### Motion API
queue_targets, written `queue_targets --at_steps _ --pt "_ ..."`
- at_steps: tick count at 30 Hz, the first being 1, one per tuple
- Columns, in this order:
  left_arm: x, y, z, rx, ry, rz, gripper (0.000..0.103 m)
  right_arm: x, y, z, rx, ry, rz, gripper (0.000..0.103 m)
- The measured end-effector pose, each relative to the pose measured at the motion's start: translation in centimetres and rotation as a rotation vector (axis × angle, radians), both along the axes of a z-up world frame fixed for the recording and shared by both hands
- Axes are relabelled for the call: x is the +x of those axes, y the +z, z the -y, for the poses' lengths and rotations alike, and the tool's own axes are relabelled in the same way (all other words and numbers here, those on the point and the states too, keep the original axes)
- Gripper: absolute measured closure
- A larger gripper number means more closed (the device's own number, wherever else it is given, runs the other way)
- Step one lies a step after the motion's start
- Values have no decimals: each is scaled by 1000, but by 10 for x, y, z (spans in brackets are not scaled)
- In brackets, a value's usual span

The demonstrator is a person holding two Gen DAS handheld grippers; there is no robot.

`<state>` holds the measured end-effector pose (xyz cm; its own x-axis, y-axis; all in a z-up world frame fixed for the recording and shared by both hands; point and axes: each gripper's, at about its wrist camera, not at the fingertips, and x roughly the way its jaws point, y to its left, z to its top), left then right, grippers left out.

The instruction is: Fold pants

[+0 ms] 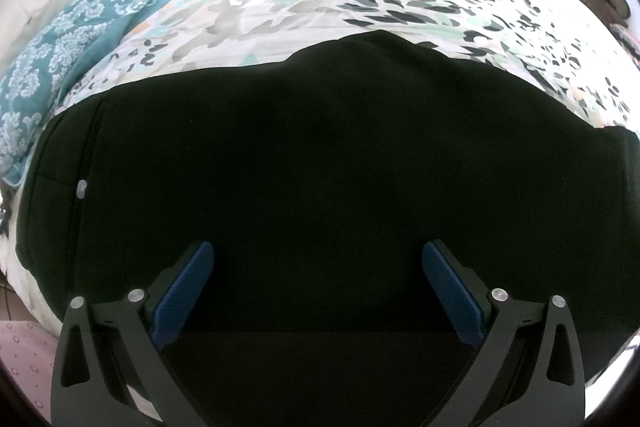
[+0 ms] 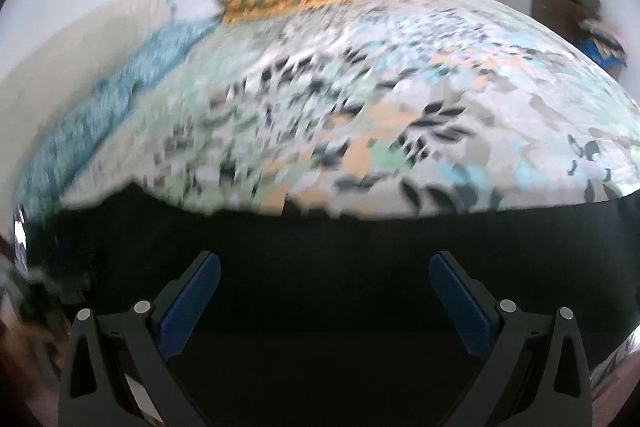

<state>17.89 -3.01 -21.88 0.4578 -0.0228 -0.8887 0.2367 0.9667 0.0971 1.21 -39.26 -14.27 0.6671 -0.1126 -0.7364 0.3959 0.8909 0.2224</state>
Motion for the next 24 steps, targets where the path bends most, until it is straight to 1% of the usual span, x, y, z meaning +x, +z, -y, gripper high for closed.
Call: queue_targets --at_steps 2,5,6,7,9,11,12,13,14,15,16,18,20,23,24 --pt "0 0 0 0 -2 1 0 -4 24 35 11 -41 42 0" --pt "0 0 0 0 -9 2 0 -23 77 111 -47 -119 75 0" --pt "0 0 0 1 -10 2 0 -29 90 133 -54 -133 70 0" --pt "0 -1 0 1 -11 2 0 -38 103 164 -58 -152 45 0" --pt "0 -1 0 6 -10 1 0 -56 115 214 -46 -164 -20 0" --pt "3 -1 2 9 -8 -1 0 -77 101 259 27 -146 -118 0" --pt "4 -1 2 10 -6 -3 0 -83 91 272 67 -145 -172 0" --pt "5 -1 2 11 -3 -3 0 -90 74 284 134 -132 -235 0" --pt "4 -1 3 13 0 -2 0 -96 57 290 197 -115 -280 0" --pt "4 -2 3 16 1 0 0 -102 39 294 244 -100 -329 3" --pt "3 -2 3 18 1 0 0 -104 29 296 262 -83 -357 5" --pt "4 -2 3 17 0 -1 1 -109 7 295 297 -30 -421 15" --pt "4 -2 3 16 -3 0 1 -115 -8 296 320 4 -457 16" --pt "3 -2 2 14 -7 6 0 -121 -26 298 387 36 -441 19" --pt "2 -2 2 14 -7 6 0 -121 -32 298 413 49 -434 22"
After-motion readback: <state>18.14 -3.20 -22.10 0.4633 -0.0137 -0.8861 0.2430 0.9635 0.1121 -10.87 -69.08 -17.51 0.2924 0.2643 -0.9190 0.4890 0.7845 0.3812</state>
